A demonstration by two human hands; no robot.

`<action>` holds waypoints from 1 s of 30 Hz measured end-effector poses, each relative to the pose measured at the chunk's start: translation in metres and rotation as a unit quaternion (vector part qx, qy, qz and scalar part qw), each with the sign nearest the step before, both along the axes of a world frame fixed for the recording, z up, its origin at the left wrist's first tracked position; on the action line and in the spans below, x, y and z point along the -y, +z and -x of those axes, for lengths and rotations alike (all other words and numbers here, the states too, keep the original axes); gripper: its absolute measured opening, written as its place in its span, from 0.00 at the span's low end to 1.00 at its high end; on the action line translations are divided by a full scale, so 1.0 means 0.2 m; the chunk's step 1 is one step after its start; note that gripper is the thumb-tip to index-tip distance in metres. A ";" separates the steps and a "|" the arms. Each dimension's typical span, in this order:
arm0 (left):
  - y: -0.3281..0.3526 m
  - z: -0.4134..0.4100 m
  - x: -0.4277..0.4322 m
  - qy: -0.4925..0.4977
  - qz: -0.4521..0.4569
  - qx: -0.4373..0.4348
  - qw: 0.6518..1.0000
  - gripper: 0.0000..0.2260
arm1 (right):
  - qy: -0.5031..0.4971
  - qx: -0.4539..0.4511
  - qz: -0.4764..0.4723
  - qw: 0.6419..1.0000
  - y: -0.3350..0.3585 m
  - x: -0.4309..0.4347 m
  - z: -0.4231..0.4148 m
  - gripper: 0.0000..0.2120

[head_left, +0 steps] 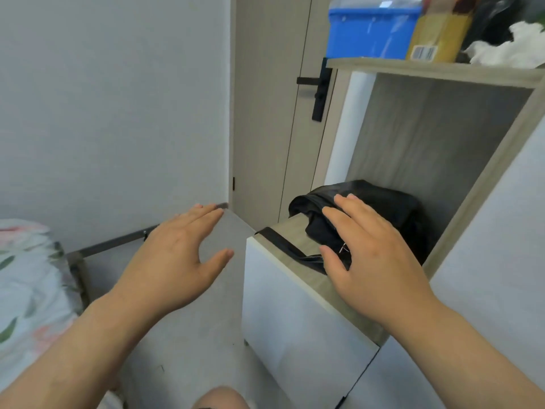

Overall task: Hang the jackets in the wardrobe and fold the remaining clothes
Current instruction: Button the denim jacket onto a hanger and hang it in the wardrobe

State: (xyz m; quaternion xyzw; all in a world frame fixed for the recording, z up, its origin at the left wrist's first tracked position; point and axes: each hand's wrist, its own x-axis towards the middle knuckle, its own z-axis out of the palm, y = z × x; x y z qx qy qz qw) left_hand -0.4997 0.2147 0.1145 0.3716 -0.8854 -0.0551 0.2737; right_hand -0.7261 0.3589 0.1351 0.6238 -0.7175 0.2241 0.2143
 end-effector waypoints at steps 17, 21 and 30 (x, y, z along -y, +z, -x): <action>-0.60 0.13 1.00 0.130 -0.111 0.087 0.981 0.31 | 0.069 0.178 -0.138 0.972 -0.63 1.32 0.16 0.24; -0.44 -0.13 1.08 0.211 -0.151 0.126 0.957 0.29 | 0.094 0.193 -0.188 0.958 -0.50 1.58 0.03 0.25; 0.37 -0.91 0.90 0.404 -0.228 0.086 0.882 0.30 | 0.271 0.200 -0.284 0.898 0.29 1.85 -0.75 0.25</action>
